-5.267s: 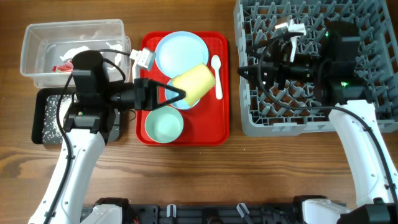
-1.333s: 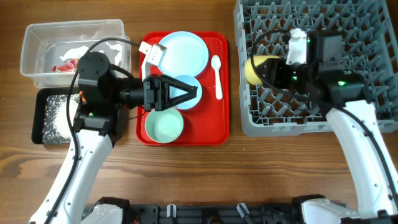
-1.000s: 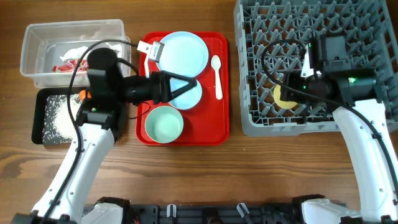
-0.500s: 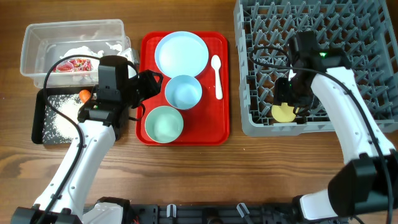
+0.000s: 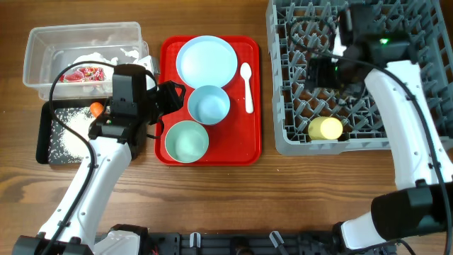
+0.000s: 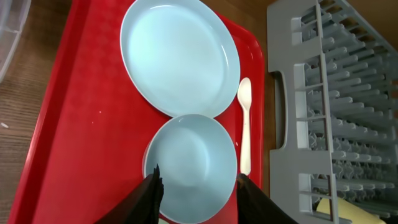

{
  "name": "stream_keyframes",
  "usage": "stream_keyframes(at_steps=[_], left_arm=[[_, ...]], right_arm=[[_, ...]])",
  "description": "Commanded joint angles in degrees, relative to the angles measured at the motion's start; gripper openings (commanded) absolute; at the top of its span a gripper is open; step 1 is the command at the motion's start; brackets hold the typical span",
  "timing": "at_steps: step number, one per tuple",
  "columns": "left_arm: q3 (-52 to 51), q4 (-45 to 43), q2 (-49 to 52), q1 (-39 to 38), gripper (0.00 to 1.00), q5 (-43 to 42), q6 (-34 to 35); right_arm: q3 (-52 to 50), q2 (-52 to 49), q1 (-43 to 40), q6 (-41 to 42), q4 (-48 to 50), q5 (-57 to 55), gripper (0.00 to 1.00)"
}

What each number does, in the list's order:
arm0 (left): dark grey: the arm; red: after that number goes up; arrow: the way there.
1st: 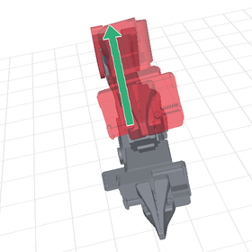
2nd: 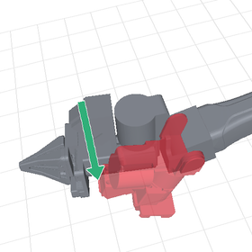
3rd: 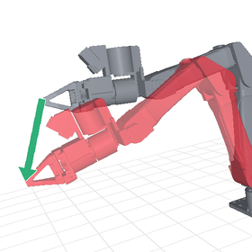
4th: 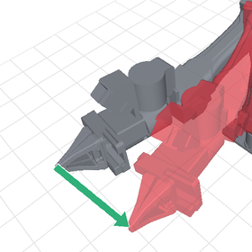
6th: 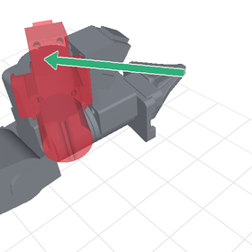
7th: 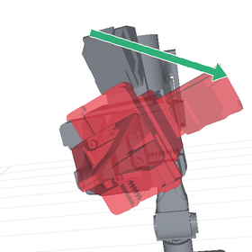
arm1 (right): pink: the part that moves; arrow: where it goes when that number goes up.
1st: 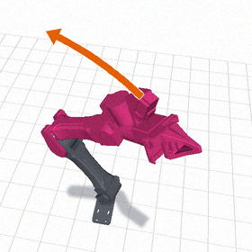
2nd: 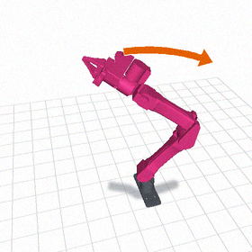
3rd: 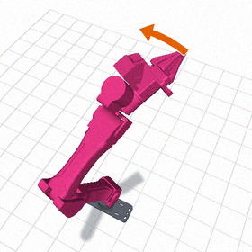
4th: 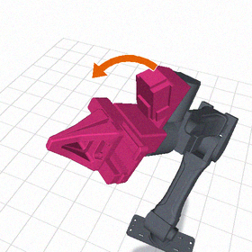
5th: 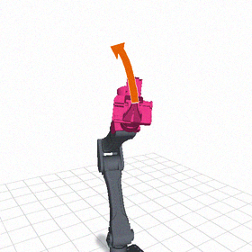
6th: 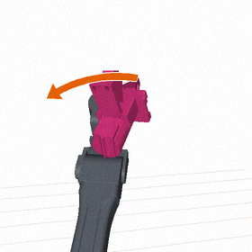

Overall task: Sort waste into correct bins and load items into the dishwasher rack
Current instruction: 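Grasp the light-blue bowl on the red tray with the right gripper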

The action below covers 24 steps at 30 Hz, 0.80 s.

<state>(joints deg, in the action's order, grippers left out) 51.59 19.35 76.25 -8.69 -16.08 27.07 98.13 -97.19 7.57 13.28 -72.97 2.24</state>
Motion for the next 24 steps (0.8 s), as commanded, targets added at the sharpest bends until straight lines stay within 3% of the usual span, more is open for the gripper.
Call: stream_keyframes(at_steps=[1,4,8,9,12,14,24], left_arm=[[0.15,0.0,0.0,-0.2,0.45,0.74,-1.42],[0.52,-0.39,-0.31,2.29,0.55,0.44,0.81],[2.84,1.36,-1.49,8.68,0.57,-3.58,0.76],[3.04,1.49,-1.88,9.99,0.61,-4.39,0.76],[3.08,1.64,-2.64,15.23,0.89,-7.08,0.76],[3.06,2.84,-2.62,18.71,1.0,-6.99,0.72],[3.06,5.81,-2.58,26.12,1.0,-1.4,0.15]], right_arm=[[1.92,0.37,2.64,-1.22,2.62,7.74,0.9],[1.86,-1.01,7.93,2.1,7.78,10.95,0.84],[1.62,-4.85,13.29,6.16,14.01,10.8,0.79],[1.62,-6.56,14.73,6.82,15.1,11.13,0.79],[1.62,-12.83,18.25,6.93,16.22,12.35,0.78],[1.62,-17.31,19.93,8.39,16.5,12.5,0.71],[1.6,-29.64,23.76,11.43,21.14,15.45,0.39]])
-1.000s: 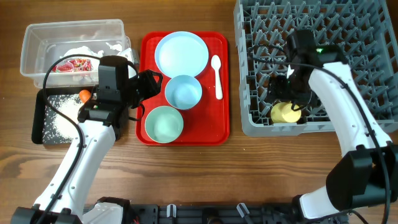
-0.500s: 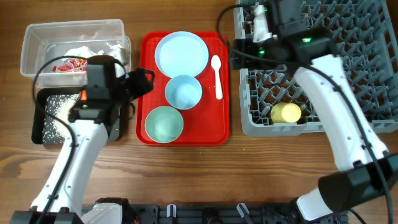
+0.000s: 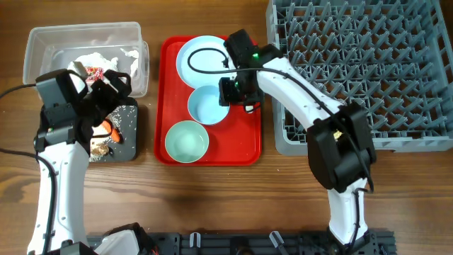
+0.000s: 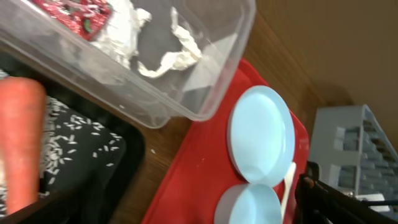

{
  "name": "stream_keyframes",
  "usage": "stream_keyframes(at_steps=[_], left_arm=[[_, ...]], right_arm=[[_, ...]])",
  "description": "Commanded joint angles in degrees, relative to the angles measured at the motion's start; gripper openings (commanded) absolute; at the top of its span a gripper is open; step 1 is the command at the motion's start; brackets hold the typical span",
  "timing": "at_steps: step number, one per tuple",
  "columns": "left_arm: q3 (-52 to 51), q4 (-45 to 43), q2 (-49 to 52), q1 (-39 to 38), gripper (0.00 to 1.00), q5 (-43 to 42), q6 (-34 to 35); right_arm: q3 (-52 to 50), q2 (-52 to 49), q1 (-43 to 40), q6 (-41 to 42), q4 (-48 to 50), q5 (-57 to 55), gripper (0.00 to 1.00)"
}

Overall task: Sort waste into correct bins and load items into the dishwasher rack
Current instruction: 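Grasp the light-blue bowl on the red tray with the right gripper, then carry the light-blue bowl right and set it upside down in the rack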

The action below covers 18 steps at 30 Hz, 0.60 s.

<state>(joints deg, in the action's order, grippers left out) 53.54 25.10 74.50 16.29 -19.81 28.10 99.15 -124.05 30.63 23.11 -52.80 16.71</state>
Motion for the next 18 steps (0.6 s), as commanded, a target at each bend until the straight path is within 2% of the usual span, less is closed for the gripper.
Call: stream_keyframes(at_steps=[1,4,6,14,18], left_arm=[[1.11,0.07,-0.81,1.14,1.0,2.34,-0.87],[1.11,0.07,-0.79,1.14,1.0,2.34,-0.87],[1.11,0.07,-0.79,1.14,1.0,2.34,-0.87],[1.11,0.07,-0.79,1.14,1.0,2.34,-0.87],[1.11,0.07,-0.79,1.14,1.0,2.34,-0.87]], right_arm=[[0.57,-3.3,0.7,2.34,1.16,0.87,0.35],[0.57,-3.91,0.7,2.54,1.16,0.22,0.13],[0.57,-3.89,0.7,2.54,1.2,-0.35,0.04],[0.61,1.18,0.39,2.21,-1.95,-4.98,0.04],[0.76,14.16,0.37,0.74,-2.12,-19.82,0.04]])
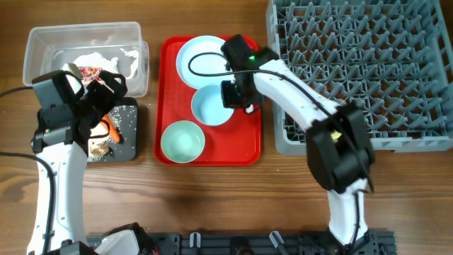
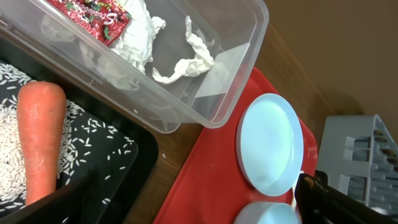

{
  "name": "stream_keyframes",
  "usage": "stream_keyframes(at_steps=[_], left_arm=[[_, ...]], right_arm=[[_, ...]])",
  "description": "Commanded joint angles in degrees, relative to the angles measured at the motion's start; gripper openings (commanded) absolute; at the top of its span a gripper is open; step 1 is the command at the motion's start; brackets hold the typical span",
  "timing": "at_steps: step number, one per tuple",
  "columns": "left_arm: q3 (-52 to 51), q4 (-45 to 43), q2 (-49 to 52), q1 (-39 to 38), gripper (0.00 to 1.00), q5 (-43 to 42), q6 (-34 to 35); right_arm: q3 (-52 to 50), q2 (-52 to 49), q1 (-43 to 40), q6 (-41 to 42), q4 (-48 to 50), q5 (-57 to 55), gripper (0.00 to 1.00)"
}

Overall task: Sort waste into correct bins and load items into the dishwasher rack
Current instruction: 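Carry the light-blue bowl right and set it upside down in the rack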

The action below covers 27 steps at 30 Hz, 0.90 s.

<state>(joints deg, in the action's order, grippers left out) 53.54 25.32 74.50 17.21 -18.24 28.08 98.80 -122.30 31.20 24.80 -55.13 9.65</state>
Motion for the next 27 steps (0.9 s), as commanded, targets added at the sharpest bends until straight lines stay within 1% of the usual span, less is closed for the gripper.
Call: stream_keyframes(at_steps=[1,2,3,5,7,8,9,10,13,16,17,18,19,21,27], left_arm=[[1.11,-0.15,-0.79,0.22,1.0,0.76,-0.85],[1.11,-0.15,-0.79,0.22,1.0,0.76,-0.85],[1.11,-0.15,-0.79,0.22,1.0,0.76,-0.85],[1.11,-0.15,-0.79,0.22,1.0,0.76,-0.85],[1.11,-0.15,-0.79,0.22,1.0,0.76,-0.85],[1.11,-0.15,-0.79,0.22,1.0,0.76,-0.85],[1.11,-0.15,-0.79,0.22,1.0,0.76,-0.85],[1.11,-0.15,-0.79,0.22,1.0,0.76,-0.85],[1.11,-0.15,-0.79,0.22,1.0,0.76,-0.85],[1.11,-0.15,-0.79,0.22,1.0,0.76,-0.85],[1.11,-0.15,-0.79,0.22,1.0,0.76,-0.85],[1.11,-0.15,-0.79,0.22,1.0,0.76,-0.85],[1.11,-0.17,-0.79,0.22,1.0,0.76,-0.85],[1.11,-0.15,-0.79,0.22,1.0,0.76,-0.85],[1.11,-0.15,-0.79,0.22,1.0,0.76,-0.85]], right_arm=[[1.11,15.17,-0.2,-0.85,0.46,-17.2,0.04],[1.11,17.77,-0.2,-0.83,0.63,-22.18,0.04],[1.11,21.99,-0.2,-0.74,0.94,-33.73,0.04],[1.09,25.31,-0.2,0.02,1.92,-51.43,0.04],[1.07,25.51,-0.26,1.09,3.8,-66.2,0.04],[0.92,24.76,-0.48,1.07,5.97,-73.18,0.04],[0.87,23.61,-0.98,-0.74,9.66,-77.4,0.04],[0.87,21.07,-2.38,-13.22,18.62,-78.16,0.04],[0.87,15.32,-4.9,-38.45,35.69,-80.21,0.04],[0.87,10.25,-6.51,-56.74,49.53,-85.11,0.04],[0.87,8.59,-6.95,-62.69,53.13,-85.26,0.04],[0.87,5.81,-7.48,-71.34,57.75,-85.22,0.04],[0.87,3.93,-7.61,-76.04,59.69,-85.24,0.04],[0.87,1.42,-7.61,-79.91,60.28,-85.22,0.04],[0.87,-4.72,-7.54,-80.26,60.26,-85.26,0.04]])
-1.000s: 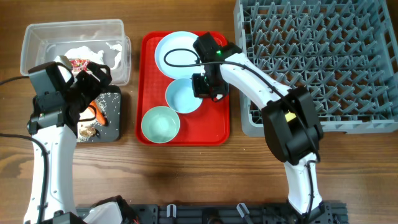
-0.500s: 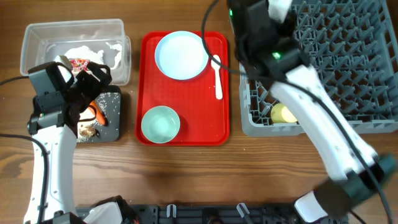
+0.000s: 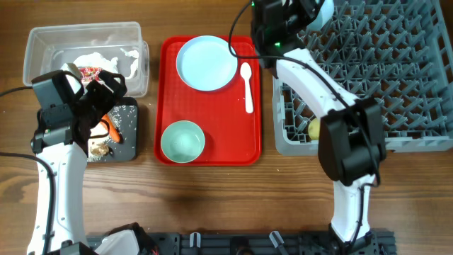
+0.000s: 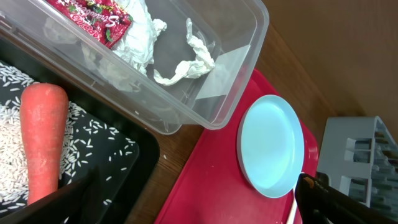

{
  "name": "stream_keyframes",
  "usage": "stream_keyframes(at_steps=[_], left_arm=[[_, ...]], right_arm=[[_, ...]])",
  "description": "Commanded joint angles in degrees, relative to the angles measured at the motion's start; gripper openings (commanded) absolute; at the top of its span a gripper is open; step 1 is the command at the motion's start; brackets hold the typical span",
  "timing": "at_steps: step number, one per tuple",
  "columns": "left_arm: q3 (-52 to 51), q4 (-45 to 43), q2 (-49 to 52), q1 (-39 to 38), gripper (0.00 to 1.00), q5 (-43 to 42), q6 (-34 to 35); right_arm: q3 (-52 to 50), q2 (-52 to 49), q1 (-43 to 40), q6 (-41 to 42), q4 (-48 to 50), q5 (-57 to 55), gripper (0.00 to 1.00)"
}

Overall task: Sort waste into correct bins and load items into the dishwasher rack
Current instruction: 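Carry the light-blue bowl right and set it upside down in the rack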

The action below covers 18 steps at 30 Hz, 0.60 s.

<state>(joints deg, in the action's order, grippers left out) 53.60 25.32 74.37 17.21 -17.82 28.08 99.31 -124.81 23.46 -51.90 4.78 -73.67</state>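
On the red tray (image 3: 170, 85) lie a pale blue plate (image 3: 207, 62), a white spoon (image 3: 246, 76) and a green bowl (image 3: 182, 139). My right gripper (image 3: 311, 13) is up at the far left corner of the grey dishwasher rack (image 3: 396, 85), shut on a pale blue bowl (image 3: 324, 10) that is partly cut off by the frame's top edge. My left gripper (image 3: 106, 99) (image 4: 193, 202) hangs open over the black tray (image 3: 124, 145), where a carrot (image 4: 40, 143) lies among rice. The plate (image 4: 270, 146) also shows in the left wrist view.
A clear bin (image 3: 85, 49) with crumpled tissue and a red wrapper (image 4: 87, 18) stands behind the black tray. A yellow cup (image 3: 315, 129) lies in the rack's near left part. Bare wooden table runs along the front.
The pale blue bowl has left the red tray and is now held by my right gripper at the rack's far left corner. My left arm has not moved.
First my left gripper was over the blue bowl on the red tray and my right gripper over the rack. Then the left hung open over the black tray with the carrot while the right was at the blue bowl. Now that bowl is up by the rack.
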Motion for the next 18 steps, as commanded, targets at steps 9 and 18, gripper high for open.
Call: stream_keyframes(at_steps=[9,18], left_arm=[[1.05,-0.15,-0.66,0.22,1.0,0.35,-0.85],[1.05,-0.15,-0.66,0.22,1.0,0.35,-0.85]], right_arm=[[0.37,-2.89,0.17,-1.92,0.33,-1.92,0.04],[0.33,-2.91,0.13,4.22,-3.28,-1.29,0.04]])
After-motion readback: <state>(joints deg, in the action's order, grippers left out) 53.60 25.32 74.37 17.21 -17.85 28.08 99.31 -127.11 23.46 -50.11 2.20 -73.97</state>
